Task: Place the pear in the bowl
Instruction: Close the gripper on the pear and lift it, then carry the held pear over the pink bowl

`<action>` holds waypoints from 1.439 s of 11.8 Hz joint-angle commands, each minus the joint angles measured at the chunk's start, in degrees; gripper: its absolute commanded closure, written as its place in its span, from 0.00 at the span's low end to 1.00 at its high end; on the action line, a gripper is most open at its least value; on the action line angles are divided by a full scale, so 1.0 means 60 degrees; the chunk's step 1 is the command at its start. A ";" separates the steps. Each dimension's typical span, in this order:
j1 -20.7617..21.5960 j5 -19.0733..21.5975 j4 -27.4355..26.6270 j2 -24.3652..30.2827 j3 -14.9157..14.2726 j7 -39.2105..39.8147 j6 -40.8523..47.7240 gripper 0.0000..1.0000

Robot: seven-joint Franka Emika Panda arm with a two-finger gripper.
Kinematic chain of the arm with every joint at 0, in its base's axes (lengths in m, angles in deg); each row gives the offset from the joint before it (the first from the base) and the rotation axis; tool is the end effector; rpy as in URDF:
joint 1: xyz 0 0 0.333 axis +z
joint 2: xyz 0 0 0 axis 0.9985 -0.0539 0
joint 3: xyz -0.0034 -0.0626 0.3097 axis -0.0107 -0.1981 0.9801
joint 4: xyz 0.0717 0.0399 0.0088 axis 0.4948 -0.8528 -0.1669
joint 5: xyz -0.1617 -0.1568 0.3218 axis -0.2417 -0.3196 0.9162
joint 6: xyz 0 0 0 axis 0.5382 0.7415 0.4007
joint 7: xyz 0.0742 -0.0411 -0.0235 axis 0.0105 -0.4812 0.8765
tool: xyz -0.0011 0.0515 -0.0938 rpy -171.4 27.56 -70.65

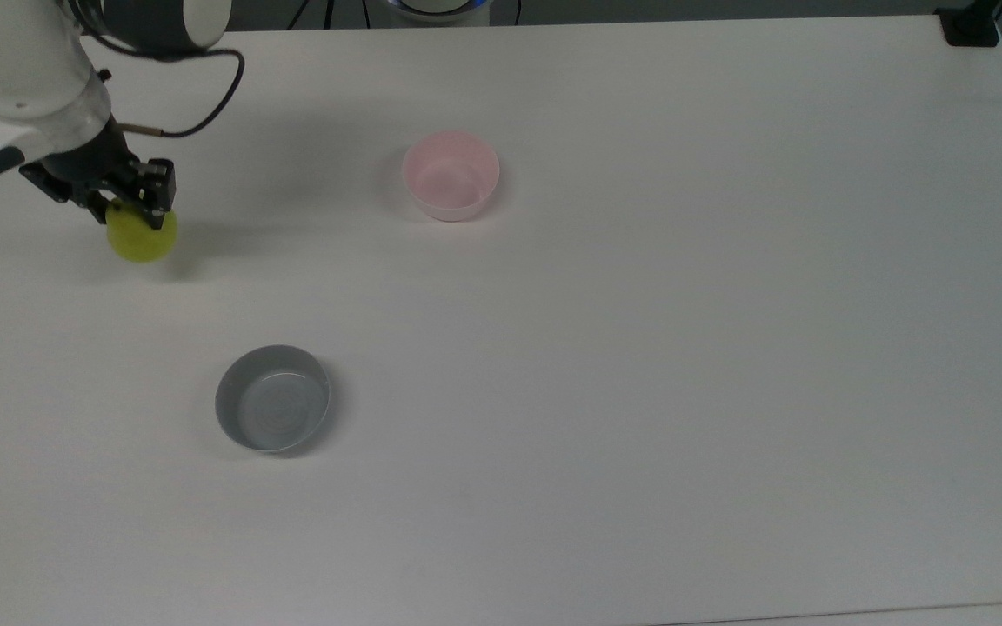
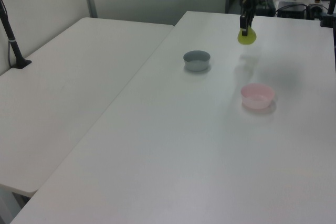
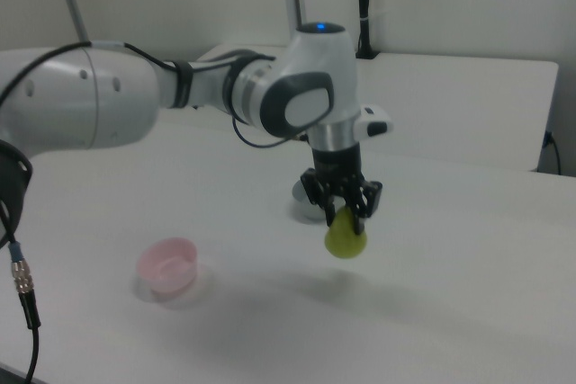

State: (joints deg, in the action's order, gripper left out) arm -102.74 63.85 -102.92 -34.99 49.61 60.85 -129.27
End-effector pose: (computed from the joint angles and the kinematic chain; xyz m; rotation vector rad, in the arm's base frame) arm 0.6275 -0.2602 0.4253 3.0768 -0.0590 -0.0088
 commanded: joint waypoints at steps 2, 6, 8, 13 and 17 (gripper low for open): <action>0.0382 0.0096 -0.0085 0.1490 0.0053 -0.0178 0.1289 1.00; 0.0763 0.0257 -0.0129 0.2969 0.0475 -0.0367 0.2678 1.00; 0.0938 0.0257 -0.0391 0.3600 0.1062 -0.0951 0.2901 1.00; 0.2855 0.0608 -0.2191 0.4964 0.1064 -0.2111 0.2712 1.00; 0.3706 0.0594 -0.4459 0.5200 0.1064 -0.2813 0.0067 1.00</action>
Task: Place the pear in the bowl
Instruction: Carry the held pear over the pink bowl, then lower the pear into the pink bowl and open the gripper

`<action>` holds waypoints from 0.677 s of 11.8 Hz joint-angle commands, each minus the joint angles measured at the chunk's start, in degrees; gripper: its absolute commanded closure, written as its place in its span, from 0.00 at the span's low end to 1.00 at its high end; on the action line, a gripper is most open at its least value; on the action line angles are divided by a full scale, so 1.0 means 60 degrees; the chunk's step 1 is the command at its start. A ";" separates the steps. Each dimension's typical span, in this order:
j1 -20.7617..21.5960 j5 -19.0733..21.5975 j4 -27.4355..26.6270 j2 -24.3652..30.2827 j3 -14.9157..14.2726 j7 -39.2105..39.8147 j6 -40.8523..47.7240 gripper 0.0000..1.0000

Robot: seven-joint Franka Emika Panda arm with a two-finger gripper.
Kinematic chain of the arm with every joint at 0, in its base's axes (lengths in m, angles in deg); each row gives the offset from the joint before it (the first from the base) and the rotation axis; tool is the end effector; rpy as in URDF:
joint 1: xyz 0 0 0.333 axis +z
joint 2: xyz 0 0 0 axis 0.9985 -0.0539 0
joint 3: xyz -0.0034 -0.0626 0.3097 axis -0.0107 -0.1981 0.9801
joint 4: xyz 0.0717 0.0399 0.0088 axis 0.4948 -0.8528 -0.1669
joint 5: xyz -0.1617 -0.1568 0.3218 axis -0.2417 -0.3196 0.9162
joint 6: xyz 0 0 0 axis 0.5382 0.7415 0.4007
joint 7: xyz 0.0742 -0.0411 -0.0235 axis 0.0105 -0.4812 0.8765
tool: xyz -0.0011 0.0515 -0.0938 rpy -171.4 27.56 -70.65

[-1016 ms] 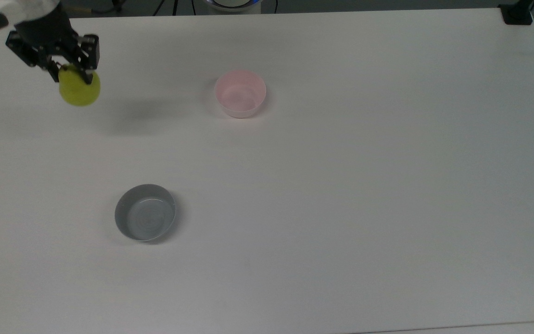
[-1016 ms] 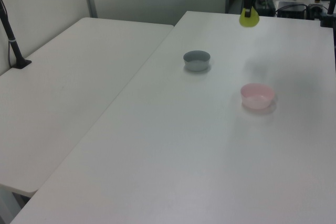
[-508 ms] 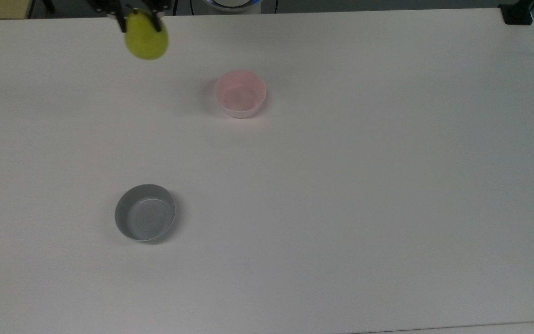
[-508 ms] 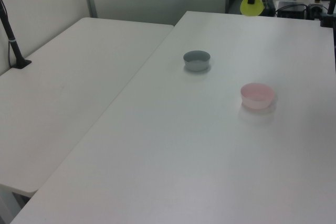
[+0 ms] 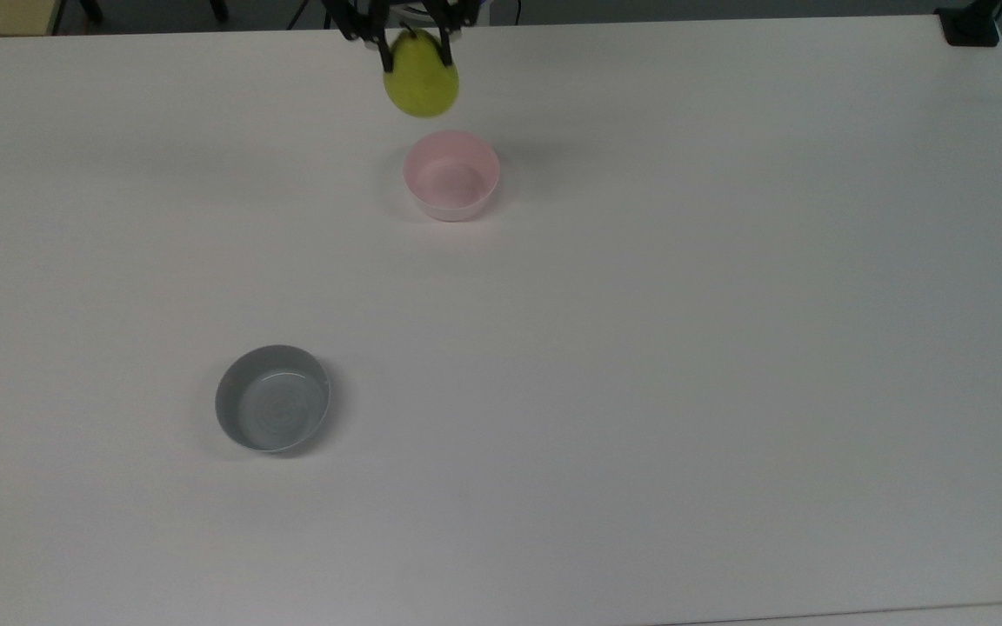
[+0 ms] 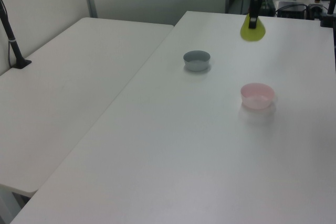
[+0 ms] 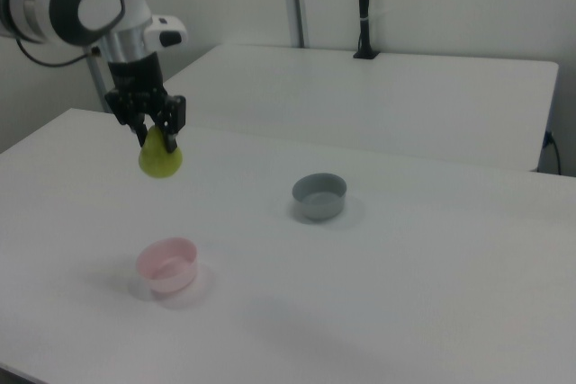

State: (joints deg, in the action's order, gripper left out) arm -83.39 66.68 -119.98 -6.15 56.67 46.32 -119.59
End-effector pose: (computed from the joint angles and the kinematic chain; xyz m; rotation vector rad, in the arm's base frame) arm 0.5379 0.0304 0.5727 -3.0927 -0.2272 -0.0820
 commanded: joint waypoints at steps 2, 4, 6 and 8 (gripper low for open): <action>0.0716 0.0064 -0.2583 0.0363 -0.0112 -0.0422 -0.2633 1.00; 0.0775 0.0006 -0.2981 0.0115 -0.0098 -0.0408 -0.2827 1.00; 0.0892 -0.0315 -0.3682 0.0055 -0.0098 -0.0378 -0.3279 1.00; 0.0907 -0.0478 -0.4007 -0.0353 -0.0098 -0.0378 -0.3981 1.00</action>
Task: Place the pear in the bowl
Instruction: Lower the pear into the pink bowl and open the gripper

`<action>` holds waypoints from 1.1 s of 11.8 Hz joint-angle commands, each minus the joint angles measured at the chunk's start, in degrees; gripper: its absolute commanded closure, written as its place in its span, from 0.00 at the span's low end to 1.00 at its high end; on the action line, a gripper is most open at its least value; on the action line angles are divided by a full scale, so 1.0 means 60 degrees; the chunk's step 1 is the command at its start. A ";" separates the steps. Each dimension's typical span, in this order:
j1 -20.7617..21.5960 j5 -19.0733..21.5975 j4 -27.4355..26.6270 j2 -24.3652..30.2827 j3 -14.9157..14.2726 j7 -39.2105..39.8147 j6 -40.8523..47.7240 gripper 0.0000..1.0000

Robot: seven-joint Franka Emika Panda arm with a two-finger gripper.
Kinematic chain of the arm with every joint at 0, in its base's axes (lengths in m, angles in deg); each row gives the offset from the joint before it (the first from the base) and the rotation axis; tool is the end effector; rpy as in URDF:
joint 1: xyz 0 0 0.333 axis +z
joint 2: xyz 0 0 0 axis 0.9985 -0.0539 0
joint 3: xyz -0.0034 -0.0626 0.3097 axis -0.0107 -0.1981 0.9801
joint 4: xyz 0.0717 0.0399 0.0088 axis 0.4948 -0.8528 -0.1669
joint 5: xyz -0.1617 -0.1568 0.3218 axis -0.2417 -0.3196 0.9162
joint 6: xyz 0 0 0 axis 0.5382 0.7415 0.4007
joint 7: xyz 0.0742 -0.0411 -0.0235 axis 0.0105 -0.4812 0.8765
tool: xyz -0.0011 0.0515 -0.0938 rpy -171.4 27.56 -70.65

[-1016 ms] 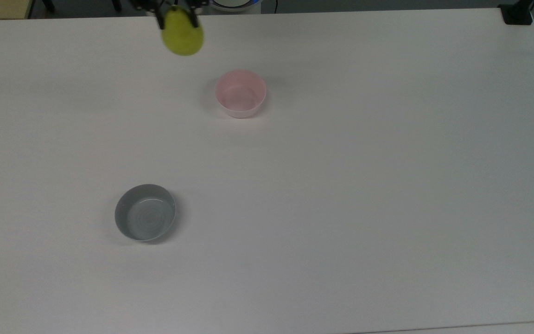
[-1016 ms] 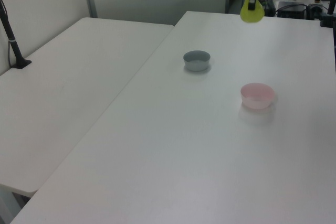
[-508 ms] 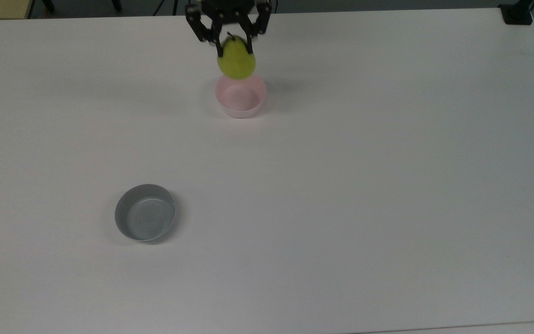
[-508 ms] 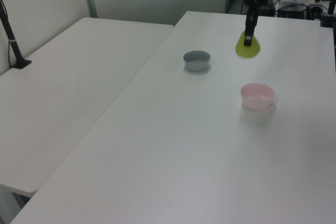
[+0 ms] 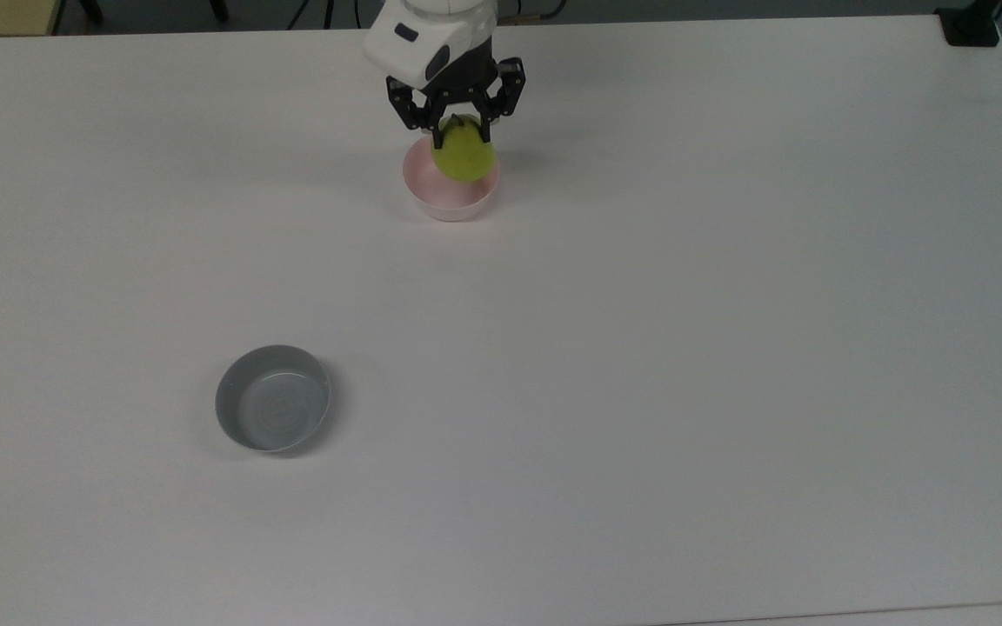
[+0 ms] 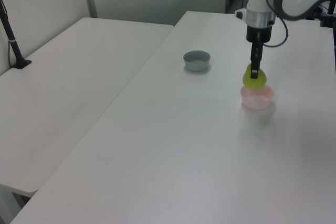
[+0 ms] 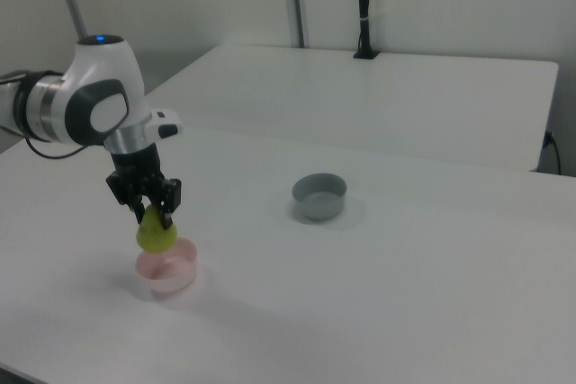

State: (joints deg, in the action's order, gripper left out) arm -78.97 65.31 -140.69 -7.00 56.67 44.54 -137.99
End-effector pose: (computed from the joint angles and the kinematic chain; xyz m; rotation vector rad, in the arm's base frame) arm 0.5133 0.0665 0.4212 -3.1122 -0.2993 0.0058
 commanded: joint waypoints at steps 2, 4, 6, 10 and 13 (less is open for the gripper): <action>0.0097 -0.0264 -0.0571 -0.0330 -0.0098 -0.0081 -0.1065 1.00; 0.0097 -0.0381 -0.0571 -0.0622 -0.0098 -0.0081 -0.1284 0.99; 0.0010 -0.0381 -0.0571 -0.0639 -0.0098 -0.0052 -0.1184 0.54; -0.0210 -0.0381 -0.0323 -0.0448 -0.0171 -0.0125 -0.0205 0.00; -0.0240 -0.0381 0.0408 -0.0273 -0.0171 -0.0111 0.0879 0.00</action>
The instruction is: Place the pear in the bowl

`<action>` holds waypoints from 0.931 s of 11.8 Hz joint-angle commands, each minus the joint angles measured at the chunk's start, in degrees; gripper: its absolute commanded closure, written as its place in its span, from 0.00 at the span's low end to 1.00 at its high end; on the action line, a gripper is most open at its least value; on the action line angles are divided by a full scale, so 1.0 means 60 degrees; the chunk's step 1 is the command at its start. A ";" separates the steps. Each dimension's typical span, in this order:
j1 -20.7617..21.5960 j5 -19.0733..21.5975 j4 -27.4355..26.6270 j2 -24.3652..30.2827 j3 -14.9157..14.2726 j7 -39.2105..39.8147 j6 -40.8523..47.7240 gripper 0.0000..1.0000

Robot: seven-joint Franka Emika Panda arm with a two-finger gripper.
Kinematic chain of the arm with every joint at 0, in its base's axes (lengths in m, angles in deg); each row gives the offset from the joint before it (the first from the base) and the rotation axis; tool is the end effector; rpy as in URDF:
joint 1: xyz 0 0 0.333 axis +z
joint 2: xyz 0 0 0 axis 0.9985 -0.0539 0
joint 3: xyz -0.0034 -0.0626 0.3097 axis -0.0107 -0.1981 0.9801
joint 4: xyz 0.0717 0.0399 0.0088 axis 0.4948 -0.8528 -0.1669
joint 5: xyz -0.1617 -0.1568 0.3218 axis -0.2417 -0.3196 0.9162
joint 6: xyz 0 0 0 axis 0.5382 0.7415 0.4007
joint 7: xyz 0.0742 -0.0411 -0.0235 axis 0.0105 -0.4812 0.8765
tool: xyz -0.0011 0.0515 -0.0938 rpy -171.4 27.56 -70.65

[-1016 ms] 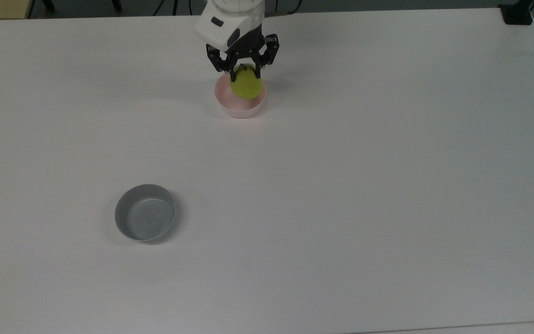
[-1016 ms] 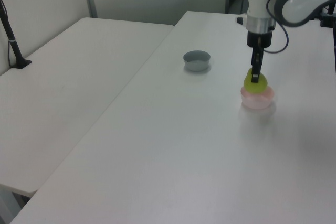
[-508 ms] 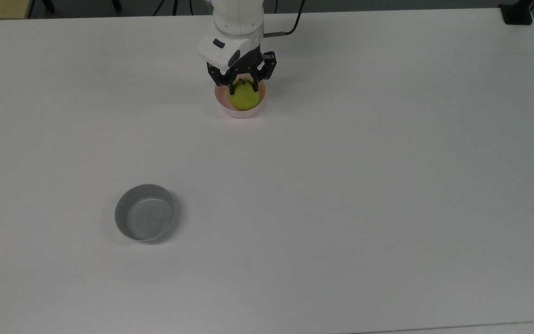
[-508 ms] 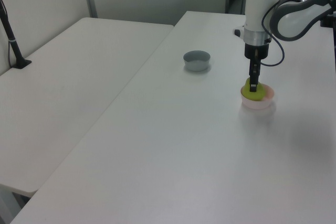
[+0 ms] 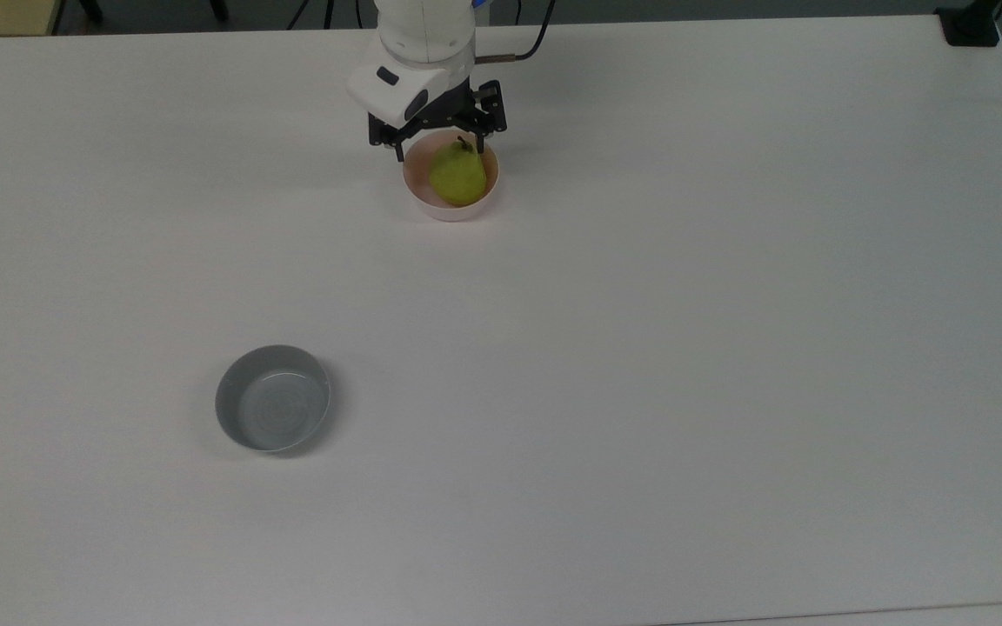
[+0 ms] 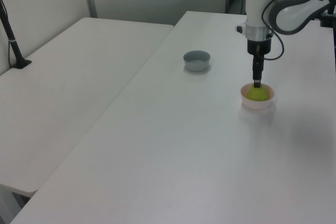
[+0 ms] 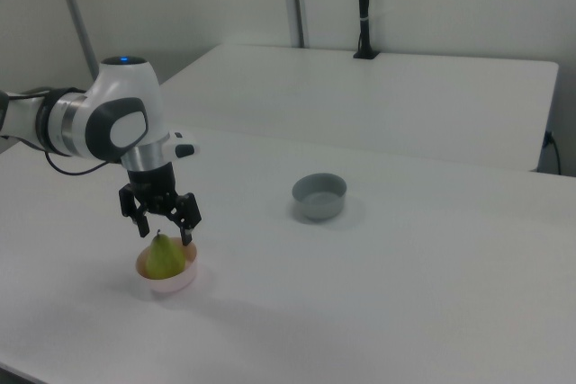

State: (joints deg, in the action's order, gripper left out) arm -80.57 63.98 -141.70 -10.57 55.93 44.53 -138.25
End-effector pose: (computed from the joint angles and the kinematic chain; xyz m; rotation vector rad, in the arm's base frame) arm 0.5160 0.0445 0.3814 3.1231 0.2548 -0.1233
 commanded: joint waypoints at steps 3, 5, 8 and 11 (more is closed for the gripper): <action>-0.0207 -0.0175 0.1715 0.0558 -0.0062 -0.0037 0.2005 0.00; -0.0310 -0.0131 0.2697 0.0558 -0.0164 -0.0022 0.2768 0.00; -0.0457 0.0001 0.4367 0.0500 -0.0456 -0.0052 0.4422 0.00; -0.0822 0.0264 0.5264 0.0456 -0.0487 -0.0008 0.5437 0.00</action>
State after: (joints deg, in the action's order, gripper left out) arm -84.23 64.19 -114.20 -6.95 53.39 44.55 -109.68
